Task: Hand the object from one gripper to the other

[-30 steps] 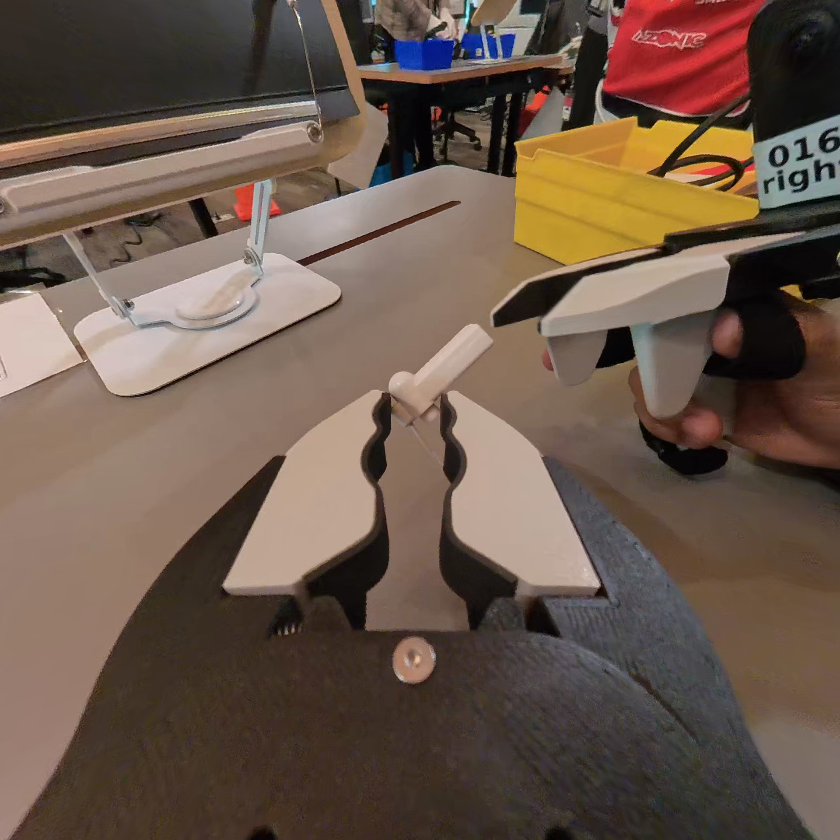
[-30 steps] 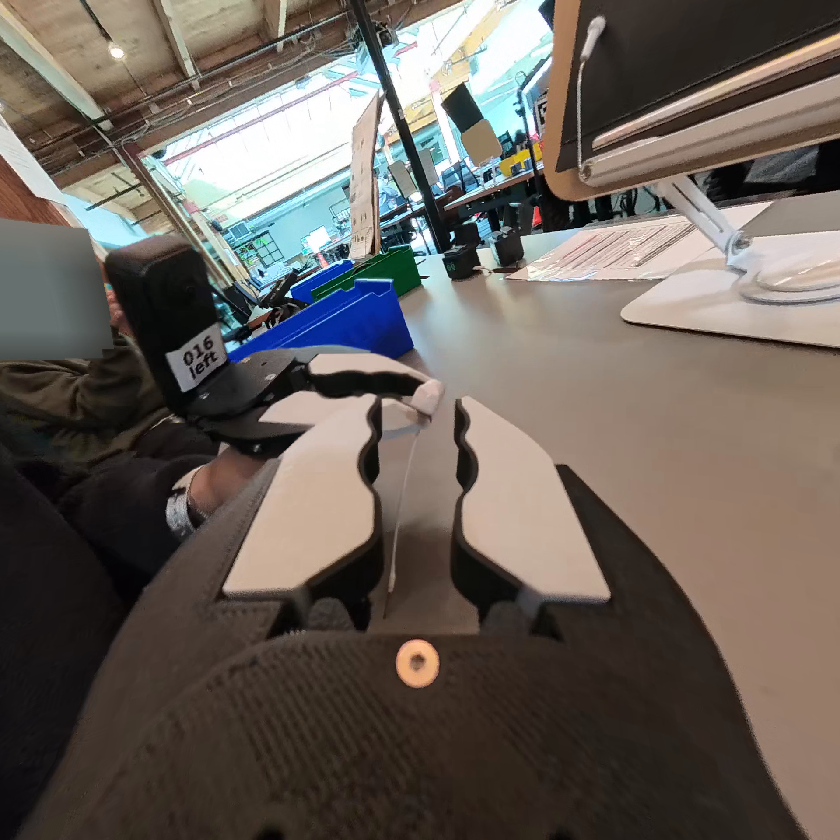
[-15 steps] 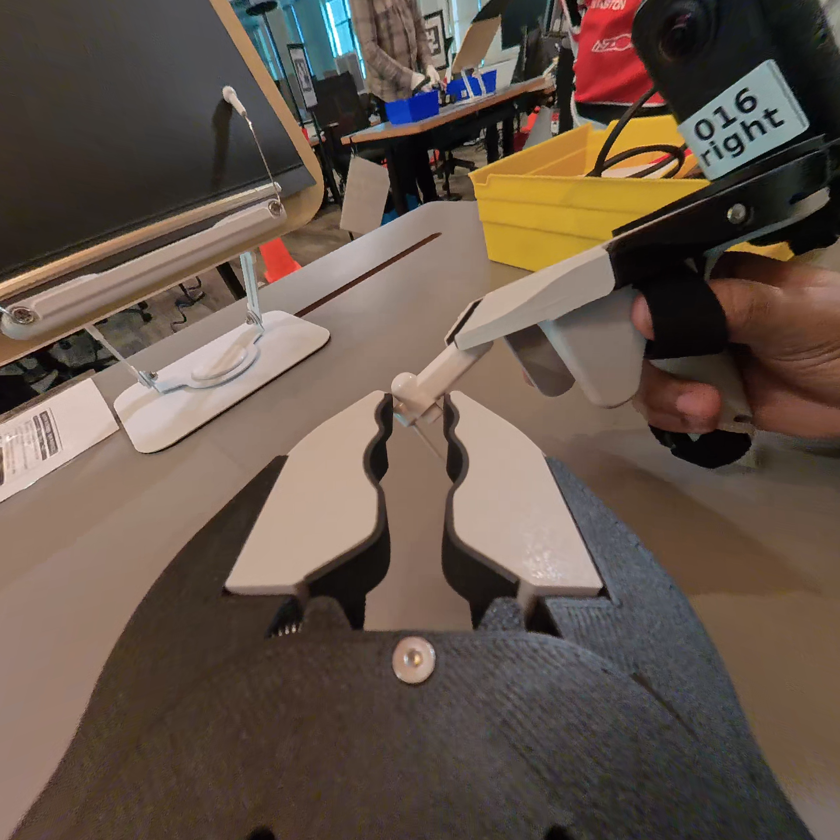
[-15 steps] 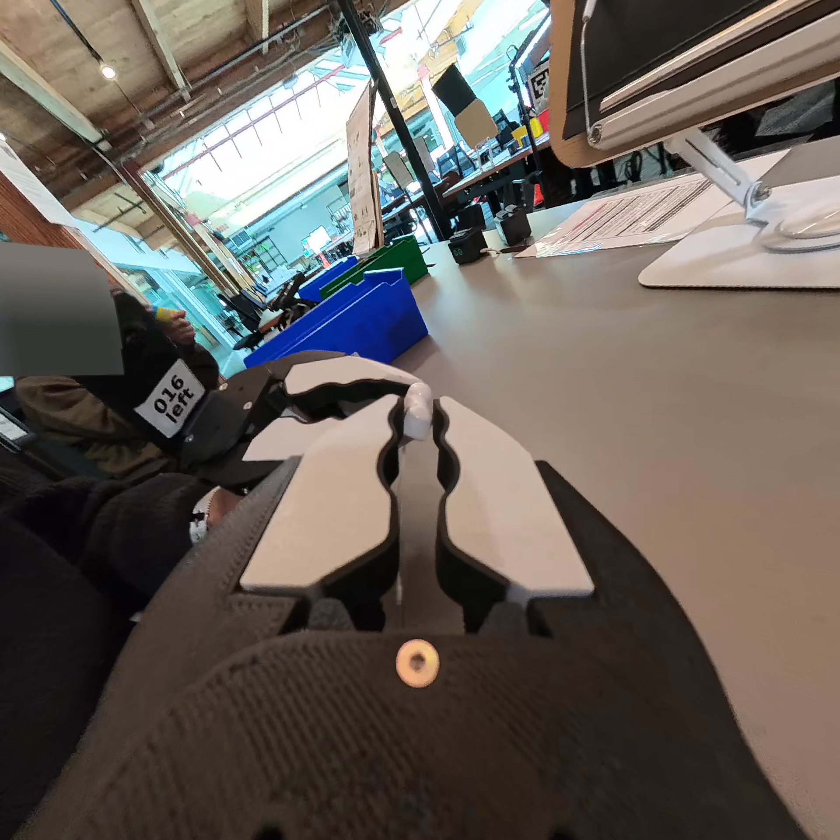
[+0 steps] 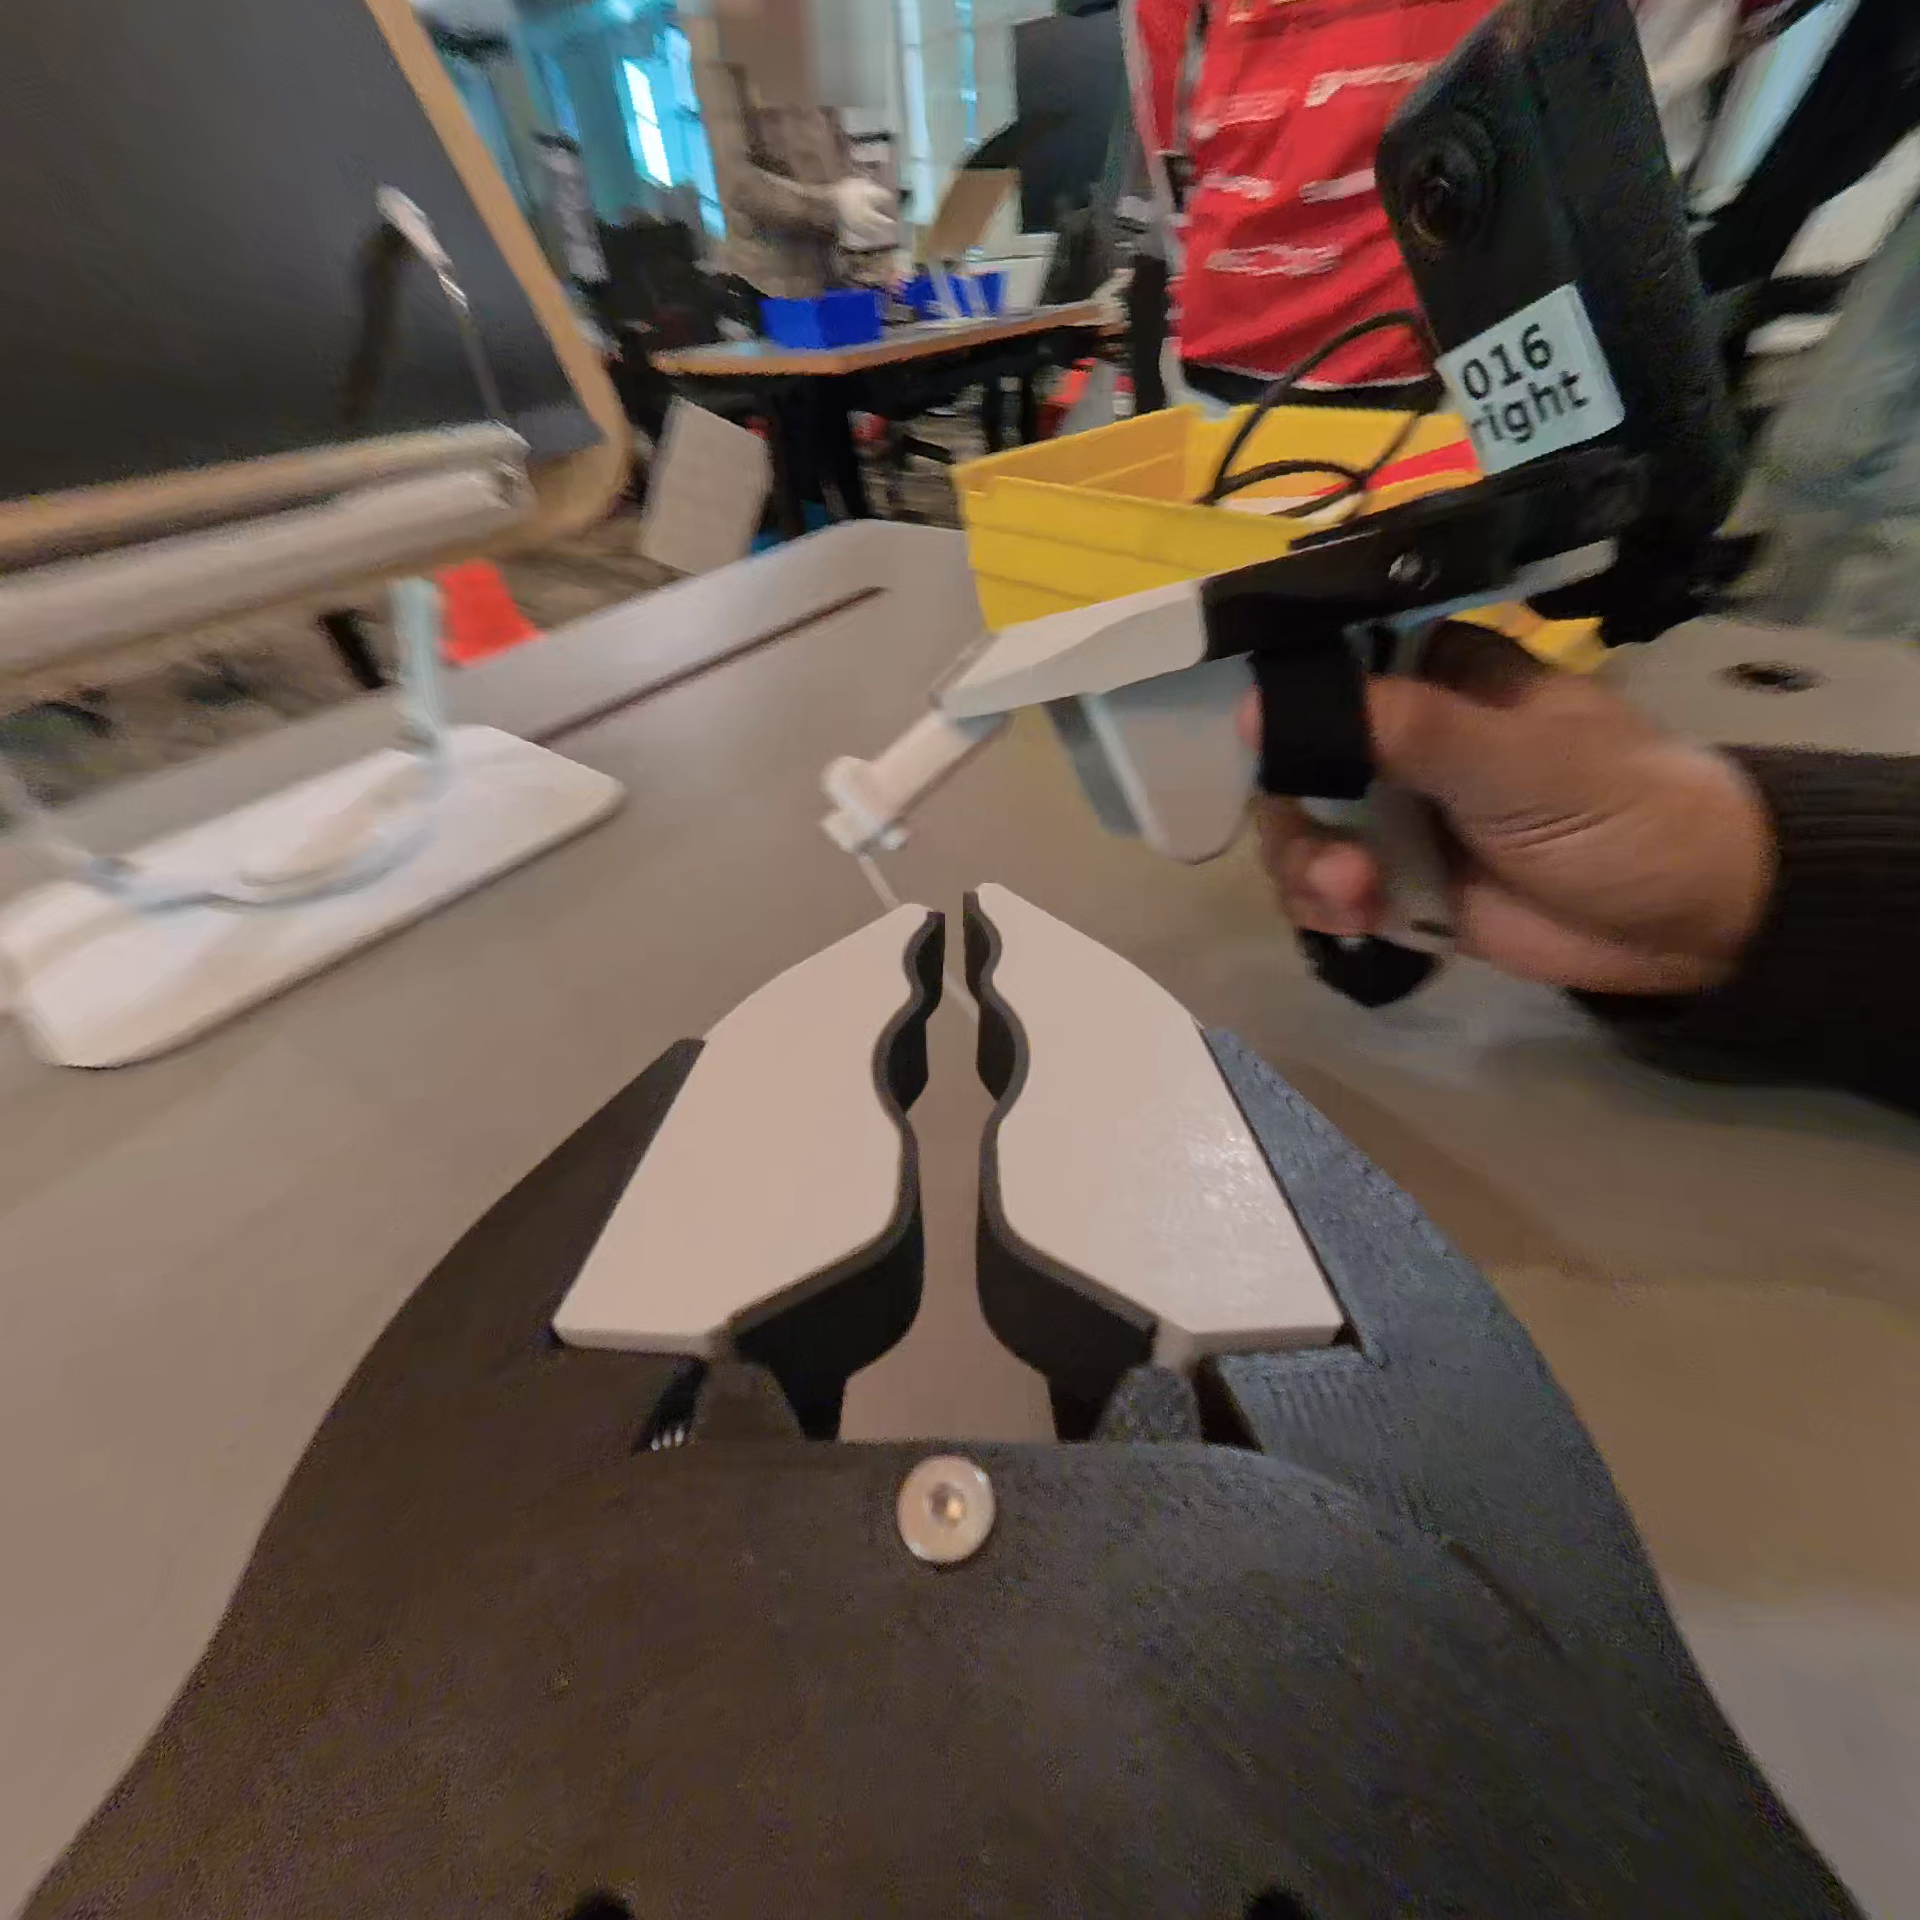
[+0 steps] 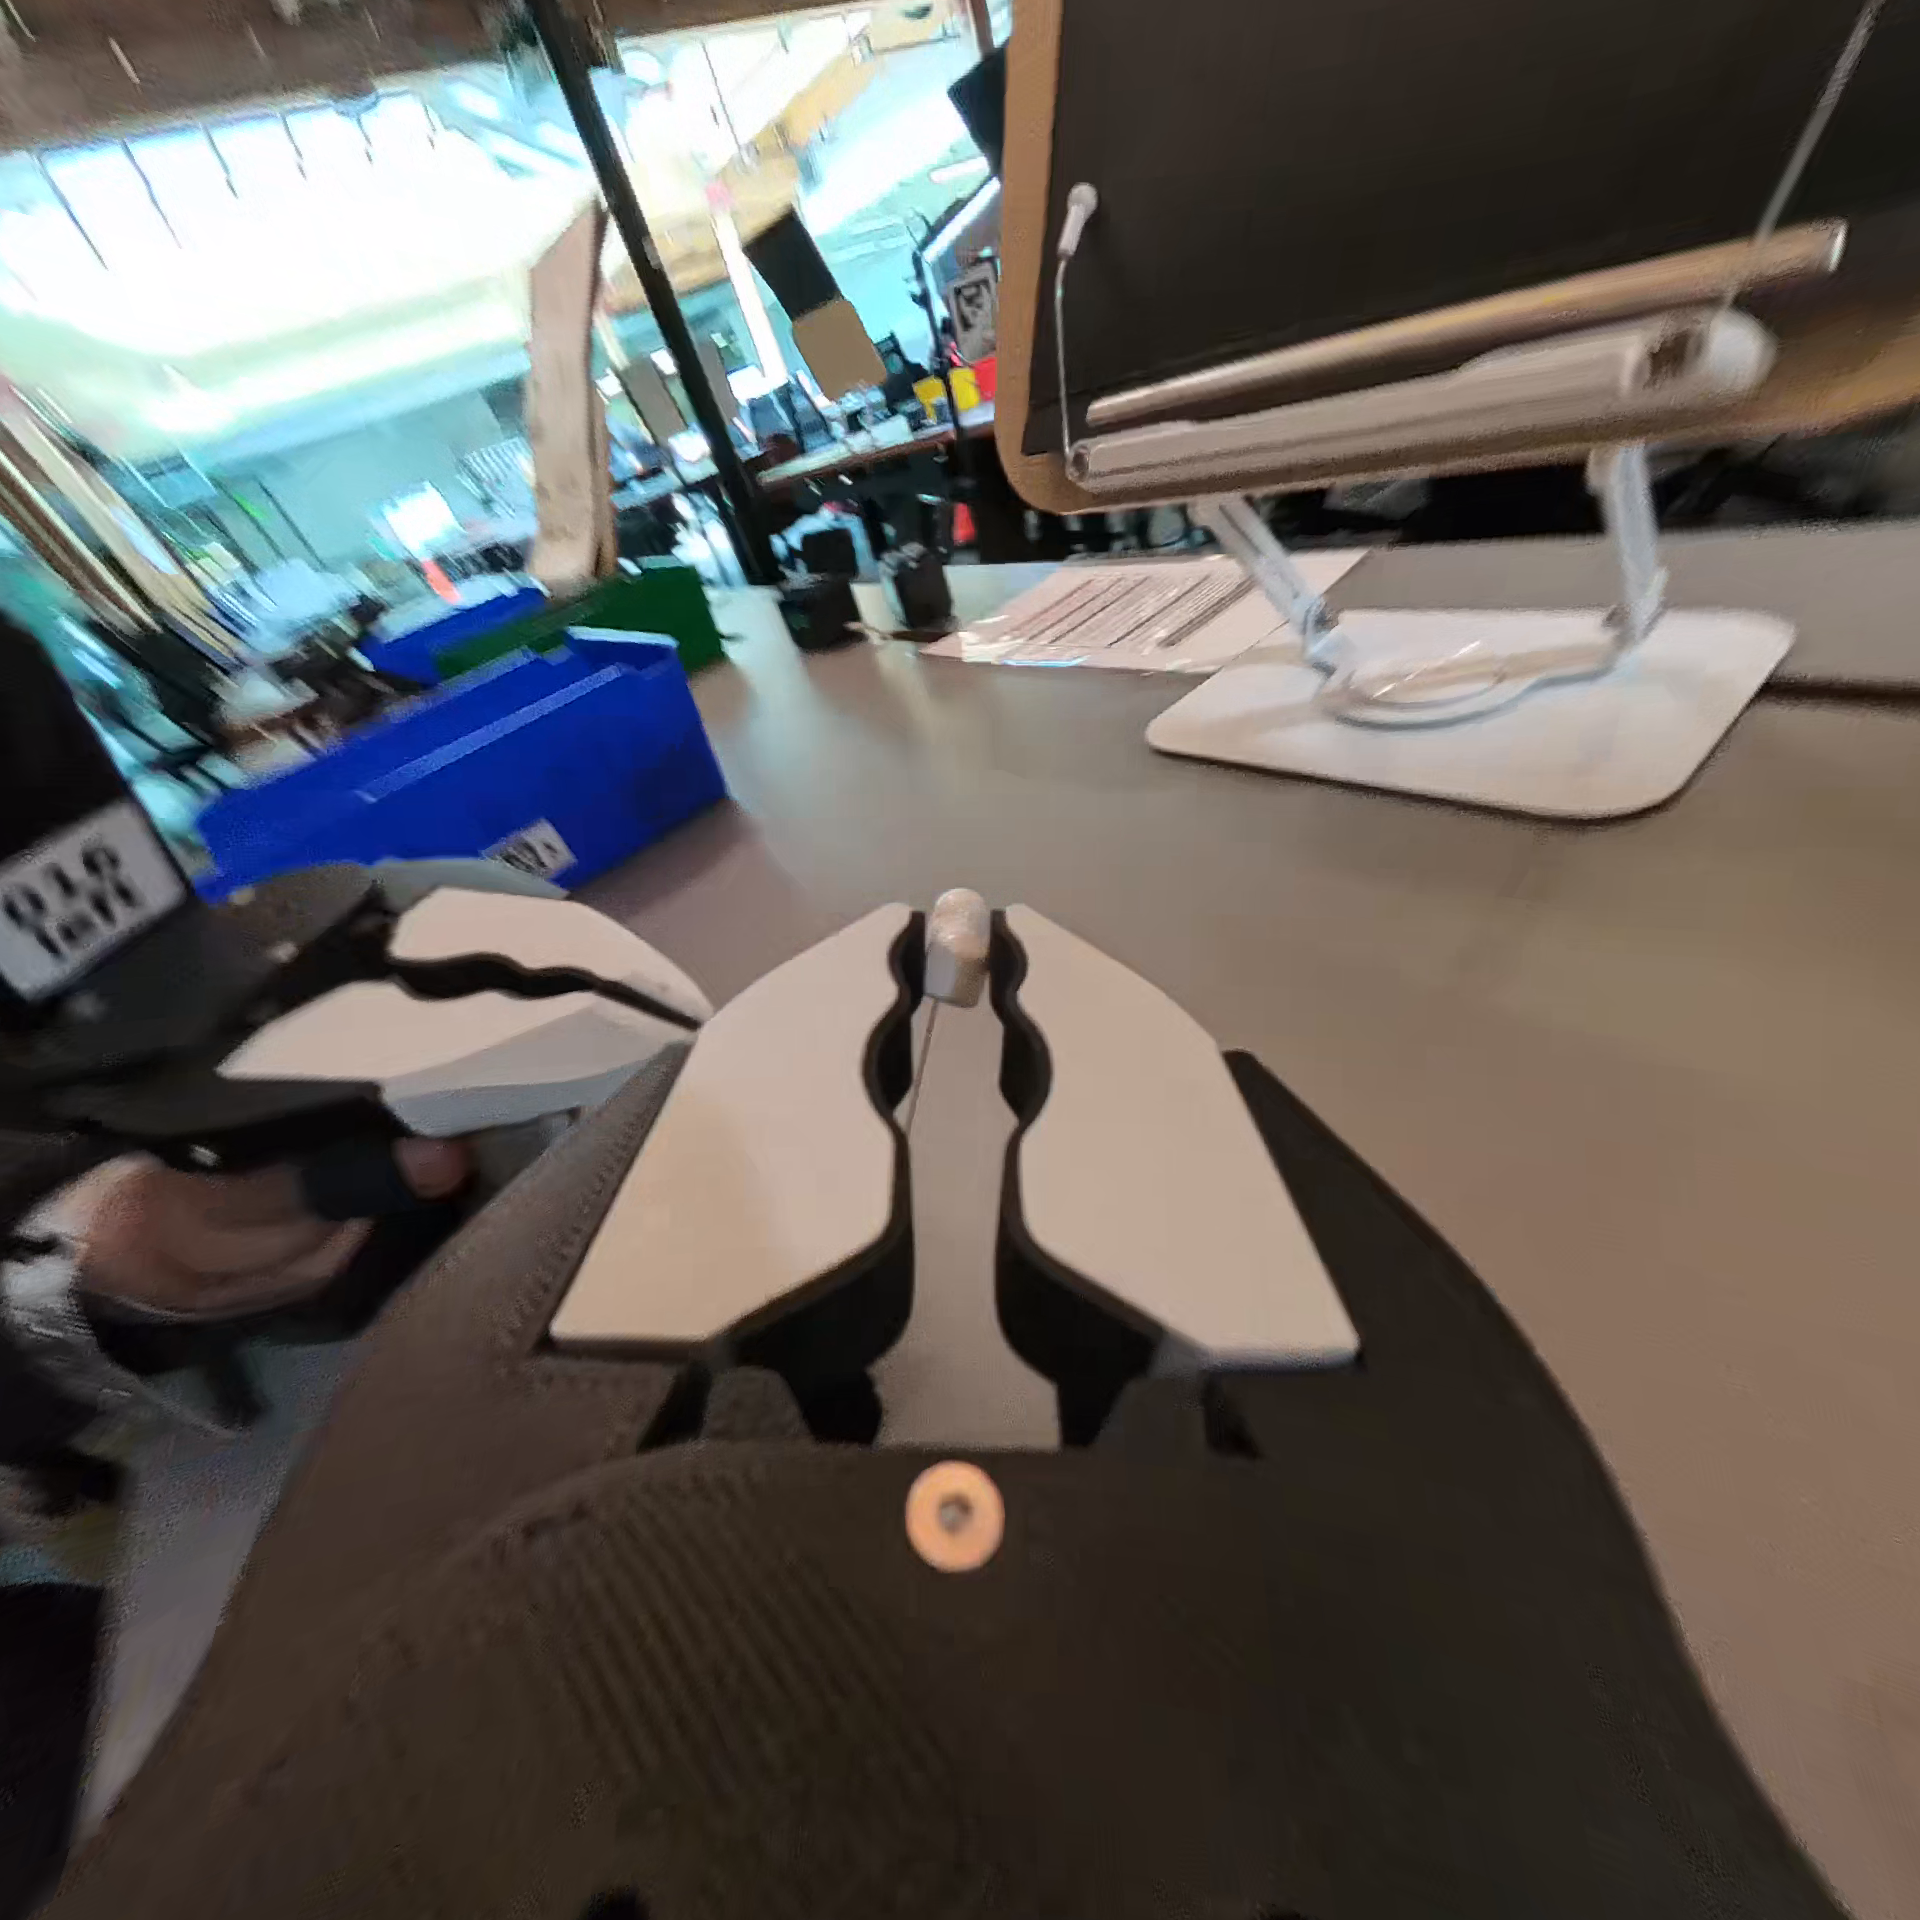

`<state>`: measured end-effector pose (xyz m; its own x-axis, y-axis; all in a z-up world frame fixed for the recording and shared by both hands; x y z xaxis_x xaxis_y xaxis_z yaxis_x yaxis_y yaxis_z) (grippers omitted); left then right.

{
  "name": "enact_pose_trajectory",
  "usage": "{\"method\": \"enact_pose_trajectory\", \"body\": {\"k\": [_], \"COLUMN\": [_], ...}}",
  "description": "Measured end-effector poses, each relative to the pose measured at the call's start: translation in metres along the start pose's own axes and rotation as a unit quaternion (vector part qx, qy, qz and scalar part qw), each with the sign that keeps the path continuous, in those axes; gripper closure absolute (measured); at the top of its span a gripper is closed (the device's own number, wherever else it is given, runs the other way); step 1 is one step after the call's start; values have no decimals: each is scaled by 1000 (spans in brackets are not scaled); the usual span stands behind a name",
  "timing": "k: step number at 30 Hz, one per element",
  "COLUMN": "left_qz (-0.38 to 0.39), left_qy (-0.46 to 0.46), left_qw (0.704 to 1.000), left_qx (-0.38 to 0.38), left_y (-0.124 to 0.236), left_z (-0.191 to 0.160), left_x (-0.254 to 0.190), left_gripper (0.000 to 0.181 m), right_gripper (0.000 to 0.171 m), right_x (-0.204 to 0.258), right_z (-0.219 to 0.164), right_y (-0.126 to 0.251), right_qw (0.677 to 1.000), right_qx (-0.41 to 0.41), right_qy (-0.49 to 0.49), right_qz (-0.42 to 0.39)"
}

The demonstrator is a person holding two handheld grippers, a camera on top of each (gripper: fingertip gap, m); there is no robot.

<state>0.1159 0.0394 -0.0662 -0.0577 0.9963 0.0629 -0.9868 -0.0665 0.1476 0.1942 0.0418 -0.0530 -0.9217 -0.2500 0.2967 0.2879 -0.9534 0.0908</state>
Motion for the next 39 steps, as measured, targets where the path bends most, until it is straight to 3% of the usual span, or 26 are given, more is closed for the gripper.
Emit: {"method": "enact_pose_trajectory", "body": {"k": [3, 5, 7, 10, 11, 13, 22, 32, 36, 39], "left_qz": [-89, -139, -196, -264, -276, -295, -297, -288, -278, -263], "left_qy": [143, 268, 405, 569, 600, 625, 664, 647, 624, 602], "left_qw": [986, 953, 889, 766, 736, 707, 664, 688, 713, 737], "left_qx": [-13, -42, -82, -140, -151, -149, -170, -160, -158, -160], "left_y": [-4, -3, 0, 6, 6, 5, 6, 6, 8, 11], "left_z": [-1, 3, 7, 9, 7, 6, 5, 3, 4, 6], "left_x": [-11, -10, -4, 11, 14, 12, 18, 18, 21, 28], "left_gripper": [175, 171, 164, 155, 152, 145, 148, 166, 169, 169], "right_gripper": [159, 159, 159, 159, 159, 159, 159, 159, 159, 144], "right_x": [15, 25, 34, 42, 44, 49, 66, 72, 72, 71], "right_z": [3, 4, 5, 4, 4, 3, -7, -15, -18, -23], "right_y": [-1, -2, -2, -3, -3, -4, -7, -9, -10, -13], "right_qw": [992, 983, 969, 952, 950, 951, 931, 889, 888, 901], "right_qx": [-4, -11, -20, -26, -27, -31, -29, -23, -17, -5], "right_qy": [118, 180, 240, 299, 304, 304, 363, 454, 457, 433], "right_qz": [-33, -44, -51, -63, -61, -51, -31, -48, -45, -33]}}
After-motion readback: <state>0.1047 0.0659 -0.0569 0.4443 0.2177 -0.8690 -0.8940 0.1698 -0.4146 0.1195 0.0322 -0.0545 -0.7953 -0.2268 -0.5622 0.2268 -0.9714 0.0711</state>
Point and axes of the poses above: each gripper's, where its closed fingertips meet, y back along the fingers, z out of its top, x = y × z across the jaws, the point moved 2 cm from there along y, back along the fingers, and after that the axes turned 3 degrees about -z, right-handed, at the moved point
